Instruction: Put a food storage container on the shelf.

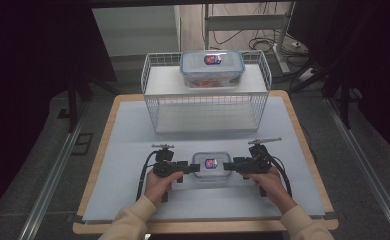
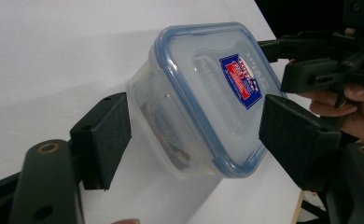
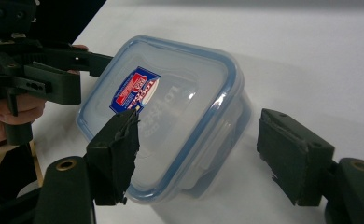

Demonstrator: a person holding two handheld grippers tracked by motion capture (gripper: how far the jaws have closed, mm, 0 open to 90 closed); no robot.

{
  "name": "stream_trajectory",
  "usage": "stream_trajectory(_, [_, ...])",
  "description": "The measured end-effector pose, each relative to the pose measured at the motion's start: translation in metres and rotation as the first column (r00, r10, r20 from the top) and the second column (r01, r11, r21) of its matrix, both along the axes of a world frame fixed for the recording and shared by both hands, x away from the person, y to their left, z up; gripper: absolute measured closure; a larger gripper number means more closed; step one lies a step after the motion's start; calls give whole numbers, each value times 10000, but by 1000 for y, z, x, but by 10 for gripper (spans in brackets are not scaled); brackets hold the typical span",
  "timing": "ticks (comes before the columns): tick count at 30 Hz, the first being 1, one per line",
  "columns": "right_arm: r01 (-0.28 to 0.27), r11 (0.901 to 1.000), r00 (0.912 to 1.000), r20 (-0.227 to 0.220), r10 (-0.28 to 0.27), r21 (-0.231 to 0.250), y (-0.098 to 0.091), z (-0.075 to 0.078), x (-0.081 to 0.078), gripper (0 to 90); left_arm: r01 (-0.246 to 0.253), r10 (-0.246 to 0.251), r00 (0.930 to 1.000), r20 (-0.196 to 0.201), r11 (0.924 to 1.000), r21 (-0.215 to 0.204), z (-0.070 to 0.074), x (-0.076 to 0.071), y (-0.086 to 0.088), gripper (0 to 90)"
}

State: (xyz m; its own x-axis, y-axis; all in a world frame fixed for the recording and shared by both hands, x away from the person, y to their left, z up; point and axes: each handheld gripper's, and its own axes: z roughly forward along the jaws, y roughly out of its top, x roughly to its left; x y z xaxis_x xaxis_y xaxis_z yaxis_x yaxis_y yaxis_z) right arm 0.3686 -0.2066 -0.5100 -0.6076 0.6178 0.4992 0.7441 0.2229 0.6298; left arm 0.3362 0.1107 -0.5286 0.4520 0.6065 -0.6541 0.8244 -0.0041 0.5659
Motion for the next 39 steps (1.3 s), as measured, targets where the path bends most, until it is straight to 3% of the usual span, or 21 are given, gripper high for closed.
stream_trajectory(7, [-59, 9999, 9988, -491, 67, 159, 5, -6, 2, 298, 204, -209, 9995, -237, 9995, -232, -6, 4, -5, 320])
stream_trajectory(11, [-169, 9986, 9960, -864, 211, 497, 6, -7, 2, 346, 242, -245, 9996, -164, 9995, -179, -6, 2, -8, 365])
stream_trajectory(16, [-64, 9976, 9959, -894, 125, 686, 1, -5, 0, 435, 174, -173, 9998, 49, 9996, -237, -3, -5, -6, 423])
stream_trajectory(23, [-134, 9949, 9980, -602, 196, 1004, -6, -2, -13, 507, 97, -87, 9969, 787, 9999, -123, 1, -21, -6, 479])
stream_trajectory(29, [-147, 9961, 9997, -195, 164, 869, -5, 1, -20, 508, 72, -46, 9956, 937, 9996, -275, 1, -26, -4, 505])
stream_trajectory(39, [-131, 9966, 9999, 13, 130, 813, -6, 3, -24, 509, 53, -48, 9914, 1305, 10000, -32, 6, -30, -7, 510])
